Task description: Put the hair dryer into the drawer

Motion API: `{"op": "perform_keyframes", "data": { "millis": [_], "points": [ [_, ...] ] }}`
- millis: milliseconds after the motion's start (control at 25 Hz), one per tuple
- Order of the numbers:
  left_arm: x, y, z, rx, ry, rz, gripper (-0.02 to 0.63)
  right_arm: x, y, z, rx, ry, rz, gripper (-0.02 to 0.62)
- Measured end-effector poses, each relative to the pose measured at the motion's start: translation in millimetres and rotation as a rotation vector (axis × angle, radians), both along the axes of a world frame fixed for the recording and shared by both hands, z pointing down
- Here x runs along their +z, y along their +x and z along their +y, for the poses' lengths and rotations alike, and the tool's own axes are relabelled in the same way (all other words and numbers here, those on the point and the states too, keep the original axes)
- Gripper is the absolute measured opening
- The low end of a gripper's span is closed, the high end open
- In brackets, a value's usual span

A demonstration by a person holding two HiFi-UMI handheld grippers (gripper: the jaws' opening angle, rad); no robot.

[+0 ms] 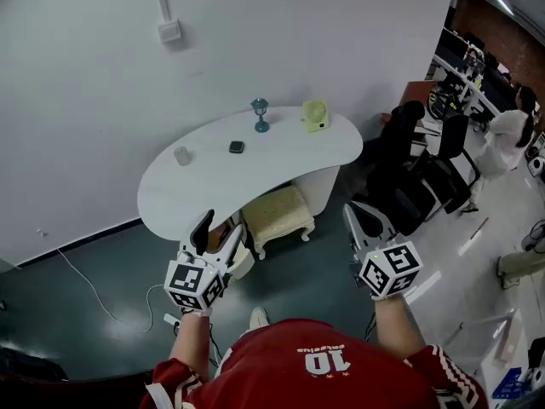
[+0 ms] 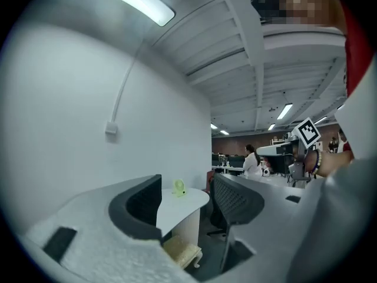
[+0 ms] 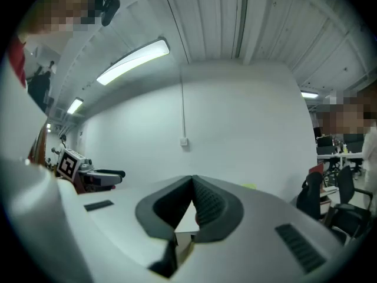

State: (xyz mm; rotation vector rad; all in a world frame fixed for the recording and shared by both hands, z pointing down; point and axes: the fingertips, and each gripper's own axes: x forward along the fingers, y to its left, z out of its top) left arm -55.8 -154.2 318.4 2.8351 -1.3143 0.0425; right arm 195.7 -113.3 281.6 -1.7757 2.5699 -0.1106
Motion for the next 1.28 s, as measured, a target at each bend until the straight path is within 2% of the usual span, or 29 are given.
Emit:
{"op": "perform_keyframes", "data": {
  "millis": [200,400,720,1040,1280],
  "points": [
    [-59,-1,36,-0.001,0.109,0.030,0.265,-40,-5,4,-0.021,0.079,-0.027,0.005],
    [-98,-21,60,-0.097,0.207,0.039,0.238,-57,-21,3,-0.059,0.116,-0.028,0.005],
    [-104,-50,77,-0.199,0.215,0.036,0.191,-56,-45,3,-0.093,0.118,-0.023,0.005],
    [-99,-51,91,-0.202,0.227,0.021,0.099,-46,-67,11,-0.131,0.095,-0.004,0.005],
    [-102,-51,87,-0.190,0.228,0.055,0.067,-46,-66,13,-0.126,0.092,0.004,0.005]
  ]
}}
